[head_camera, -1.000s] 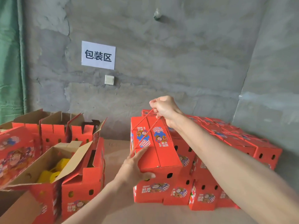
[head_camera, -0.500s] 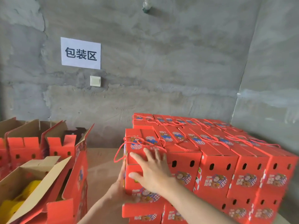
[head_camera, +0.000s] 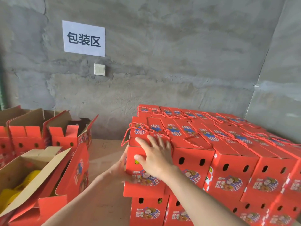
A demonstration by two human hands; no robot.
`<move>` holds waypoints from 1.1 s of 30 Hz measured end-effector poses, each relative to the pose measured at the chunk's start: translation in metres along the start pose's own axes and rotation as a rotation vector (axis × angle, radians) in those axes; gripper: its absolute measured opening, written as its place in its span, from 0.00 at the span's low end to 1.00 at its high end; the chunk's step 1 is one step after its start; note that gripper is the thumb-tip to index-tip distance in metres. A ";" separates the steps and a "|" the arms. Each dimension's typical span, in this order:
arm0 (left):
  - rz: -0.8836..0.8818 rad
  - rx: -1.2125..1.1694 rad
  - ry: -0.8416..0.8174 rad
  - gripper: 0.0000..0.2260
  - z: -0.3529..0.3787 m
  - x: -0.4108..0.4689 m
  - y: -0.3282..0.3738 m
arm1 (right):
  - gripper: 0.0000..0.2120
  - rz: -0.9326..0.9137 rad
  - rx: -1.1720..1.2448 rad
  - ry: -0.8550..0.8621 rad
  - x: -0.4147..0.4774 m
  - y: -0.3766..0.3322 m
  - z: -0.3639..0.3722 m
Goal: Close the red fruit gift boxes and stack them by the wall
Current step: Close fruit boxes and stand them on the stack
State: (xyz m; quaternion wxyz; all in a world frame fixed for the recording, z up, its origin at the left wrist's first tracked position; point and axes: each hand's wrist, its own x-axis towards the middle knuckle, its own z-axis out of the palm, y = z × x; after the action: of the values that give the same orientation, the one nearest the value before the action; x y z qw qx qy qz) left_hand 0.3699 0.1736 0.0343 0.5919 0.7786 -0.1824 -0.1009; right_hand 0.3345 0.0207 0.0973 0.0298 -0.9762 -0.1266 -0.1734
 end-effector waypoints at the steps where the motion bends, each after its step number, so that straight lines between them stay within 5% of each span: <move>1: -0.020 0.006 -0.003 0.51 -0.001 0.000 -0.007 | 0.29 -0.003 0.002 0.007 0.003 0.002 0.002; 6: -0.014 0.018 0.081 0.58 -0.005 0.007 -0.015 | 0.28 0.002 0.005 0.056 0.012 0.004 0.009; 9: -0.147 0.387 0.267 0.55 0.013 -0.013 0.001 | 0.27 -0.052 -0.055 0.127 0.005 -0.003 0.013; 11: -0.204 0.571 0.354 0.48 0.027 -0.027 0.003 | 0.26 -0.046 -0.074 0.161 0.001 -0.010 0.014; 15: -0.137 0.569 0.313 0.33 0.031 -0.069 0.001 | 0.29 -0.010 -0.079 0.168 -0.002 -0.026 0.004; 20: -0.035 0.494 0.472 0.06 0.001 -0.147 -0.030 | 0.28 -0.290 0.278 0.280 -0.044 -0.086 0.036; 24: -0.211 0.433 0.685 0.07 -0.036 -0.204 -0.066 | 0.23 -0.368 0.456 -0.154 -0.078 -0.165 0.087; 26: -0.215 0.438 0.813 0.08 -0.059 -0.228 -0.077 | 0.19 -0.364 0.481 -0.222 -0.084 -0.198 0.101; 30: -0.226 0.427 0.996 0.10 -0.107 -0.281 -0.081 | 0.07 -0.128 0.612 0.039 -0.088 -0.230 0.118; 33: -0.234 0.603 1.066 0.09 -0.139 -0.313 -0.089 | 0.14 -0.048 0.626 0.029 -0.100 -0.234 0.142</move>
State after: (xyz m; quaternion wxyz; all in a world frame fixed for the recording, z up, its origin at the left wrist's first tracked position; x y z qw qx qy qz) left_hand 0.1501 0.4435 -0.0310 0.3405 0.8697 0.2041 0.2933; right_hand 0.2304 0.2374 -0.0673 0.3265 -0.9138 -0.1965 -0.1408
